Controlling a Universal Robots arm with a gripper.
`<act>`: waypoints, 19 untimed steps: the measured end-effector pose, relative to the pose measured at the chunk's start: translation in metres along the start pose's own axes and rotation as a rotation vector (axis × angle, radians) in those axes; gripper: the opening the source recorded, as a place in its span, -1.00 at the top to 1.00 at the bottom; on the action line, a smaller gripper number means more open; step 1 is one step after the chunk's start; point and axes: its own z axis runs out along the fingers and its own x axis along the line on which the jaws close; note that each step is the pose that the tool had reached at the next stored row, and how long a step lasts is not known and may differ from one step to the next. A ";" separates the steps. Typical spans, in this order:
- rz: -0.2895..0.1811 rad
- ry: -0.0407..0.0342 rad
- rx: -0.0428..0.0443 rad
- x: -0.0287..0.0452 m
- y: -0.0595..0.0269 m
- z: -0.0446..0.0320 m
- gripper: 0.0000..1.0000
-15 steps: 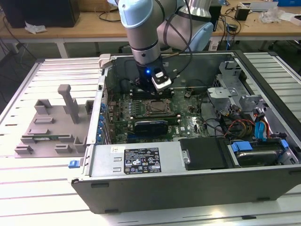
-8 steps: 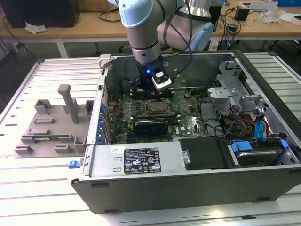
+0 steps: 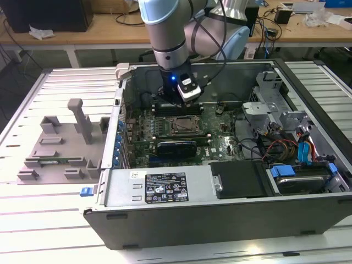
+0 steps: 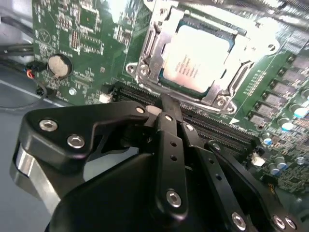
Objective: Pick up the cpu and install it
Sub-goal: 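Install the first cpu locking lever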
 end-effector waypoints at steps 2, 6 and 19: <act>-0.005 -0.0101 0.0549 -0.0011 0.0003 -0.0013 0.79; -0.015 -0.0222 0.1255 -0.0023 0.0006 -0.0016 0.79; -0.014 0.0889 0.1462 -0.0068 0.0018 -0.0064 0.79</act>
